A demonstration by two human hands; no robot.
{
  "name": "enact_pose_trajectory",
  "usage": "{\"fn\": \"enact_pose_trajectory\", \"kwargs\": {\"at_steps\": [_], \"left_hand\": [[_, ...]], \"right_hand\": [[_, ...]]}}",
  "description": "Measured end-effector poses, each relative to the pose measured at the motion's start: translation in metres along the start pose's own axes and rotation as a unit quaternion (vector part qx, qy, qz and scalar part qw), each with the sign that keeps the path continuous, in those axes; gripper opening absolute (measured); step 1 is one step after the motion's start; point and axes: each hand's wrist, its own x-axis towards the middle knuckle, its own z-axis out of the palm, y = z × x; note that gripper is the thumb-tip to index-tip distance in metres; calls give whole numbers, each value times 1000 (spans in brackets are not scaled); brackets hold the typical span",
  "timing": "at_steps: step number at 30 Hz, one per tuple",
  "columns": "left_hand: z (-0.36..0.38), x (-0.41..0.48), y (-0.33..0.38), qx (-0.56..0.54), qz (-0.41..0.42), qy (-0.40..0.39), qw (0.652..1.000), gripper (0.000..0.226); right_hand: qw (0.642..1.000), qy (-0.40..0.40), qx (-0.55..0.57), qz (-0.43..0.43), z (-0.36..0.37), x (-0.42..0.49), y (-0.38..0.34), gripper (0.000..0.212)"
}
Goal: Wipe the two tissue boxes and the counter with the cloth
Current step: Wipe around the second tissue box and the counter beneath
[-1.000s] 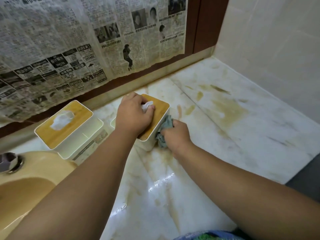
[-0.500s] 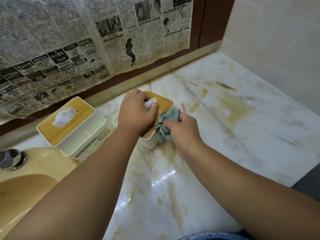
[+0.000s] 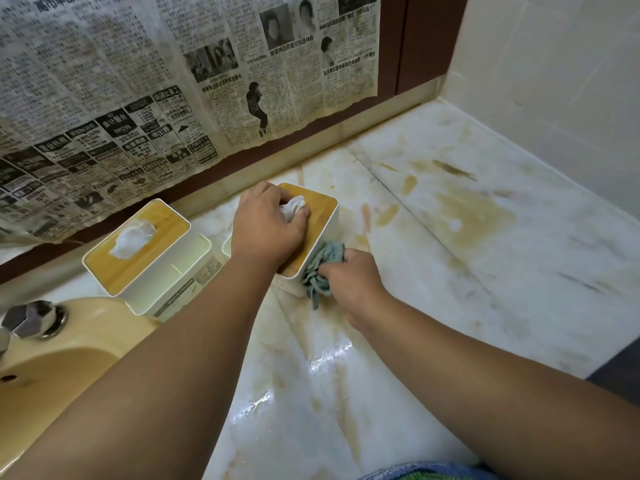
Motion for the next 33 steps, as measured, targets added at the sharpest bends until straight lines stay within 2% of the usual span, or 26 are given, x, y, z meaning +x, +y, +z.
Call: {"fn": "enact_pose_trajectory", "kwargs": {"at_steps": [4, 8, 13, 16, 22, 26, 29, 33], "left_hand": [[-1, 0, 0, 2, 1, 1, 1000, 27], [-1, 1, -1, 3, -2, -2, 1000, 27], [-1, 0, 0, 7, 2, -2, 1000, 26], [-1, 0, 0, 8, 0, -8, 1000, 25], [0, 0, 0, 11, -3, -6, 1000, 26], [0, 0, 1, 10, -1, -4, 1000, 26], [0, -1, 0, 7, 0, -3, 1000, 26], [0, -1, 0, 3, -1, -5, 1000, 25]], "right_hand": [[997, -68, 20, 34, -1, -15, 4, 38], [995, -80, 51, 19, -6, -16, -10, 20], [997, -28, 61, -27, -17, 9, -37, 27], [999, -18, 50, -12, -24, 28, -40, 31], [998, -58, 6, 32, -20, 24, -19, 22], [991, -118, 27, 64, -15, 8, -5, 13], [988, -136, 60, 36, -18, 5, -11, 15], [993, -89, 75, -34, -29, 17, -32, 8]]}}
